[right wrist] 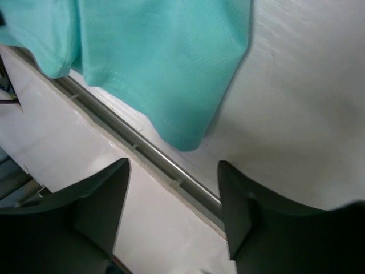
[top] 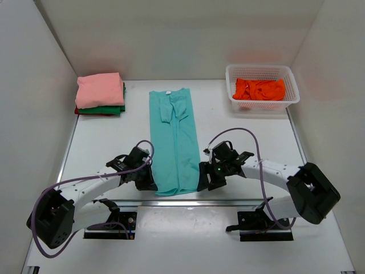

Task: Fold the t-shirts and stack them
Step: Grab the bottom of the folded rectangular tshirt with both arms, then fold the folded rectangular tshirt in 1/3 of the way

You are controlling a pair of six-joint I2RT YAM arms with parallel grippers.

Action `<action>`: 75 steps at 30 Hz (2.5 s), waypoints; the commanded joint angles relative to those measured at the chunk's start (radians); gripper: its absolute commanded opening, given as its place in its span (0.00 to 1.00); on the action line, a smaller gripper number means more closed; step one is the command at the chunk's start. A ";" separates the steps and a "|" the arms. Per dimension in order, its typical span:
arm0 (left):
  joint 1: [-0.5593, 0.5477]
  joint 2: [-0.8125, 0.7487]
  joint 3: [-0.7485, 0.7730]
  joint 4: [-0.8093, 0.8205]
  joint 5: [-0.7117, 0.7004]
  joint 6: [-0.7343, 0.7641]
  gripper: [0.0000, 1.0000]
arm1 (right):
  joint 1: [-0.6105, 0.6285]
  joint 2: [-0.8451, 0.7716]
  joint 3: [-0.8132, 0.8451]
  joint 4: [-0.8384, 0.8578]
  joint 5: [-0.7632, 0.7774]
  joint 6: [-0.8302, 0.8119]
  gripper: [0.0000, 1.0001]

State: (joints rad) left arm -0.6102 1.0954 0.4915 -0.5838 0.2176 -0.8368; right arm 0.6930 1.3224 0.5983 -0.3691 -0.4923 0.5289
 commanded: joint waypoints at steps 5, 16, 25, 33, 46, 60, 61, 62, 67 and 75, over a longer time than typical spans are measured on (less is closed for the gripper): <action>0.035 -0.002 0.025 -0.036 0.023 0.047 0.01 | 0.068 0.146 0.067 0.073 -0.046 0.017 0.23; 0.047 0.012 0.016 -0.054 0.072 0.080 0.00 | 0.063 0.026 0.093 -0.092 0.000 -0.029 0.00; 0.064 0.052 0.074 -0.080 0.072 0.128 0.01 | 0.059 0.027 0.020 0.076 0.115 0.138 0.54; 0.079 0.047 0.061 -0.094 0.086 0.133 0.01 | 0.105 0.106 0.001 0.168 0.132 0.183 0.00; 0.138 0.079 0.192 -0.215 0.124 0.244 0.00 | 0.039 -0.040 0.124 -0.174 -0.035 -0.058 0.00; 0.372 0.613 0.798 -0.136 0.129 0.331 0.00 | -0.251 0.455 0.714 -0.235 -0.058 -0.250 0.00; 0.382 0.651 0.820 -0.139 0.124 0.332 0.00 | -0.268 0.500 0.771 -0.243 -0.054 -0.259 0.00; 0.389 0.691 0.861 -0.137 0.134 0.340 0.00 | -0.280 0.518 0.791 -0.255 -0.048 -0.260 0.00; 0.443 0.840 1.050 -0.178 0.111 0.337 0.02 | -0.337 0.714 1.044 -0.280 -0.045 -0.277 0.00; 0.504 0.954 1.115 -0.120 0.183 0.280 0.68 | -0.392 0.903 1.342 -0.243 -0.014 -0.204 0.48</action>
State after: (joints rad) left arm -0.1280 2.0617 1.5902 -0.7391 0.3443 -0.5320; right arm 0.3164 2.2261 1.8648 -0.6365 -0.5304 0.2996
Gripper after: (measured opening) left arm 0.654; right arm 0.444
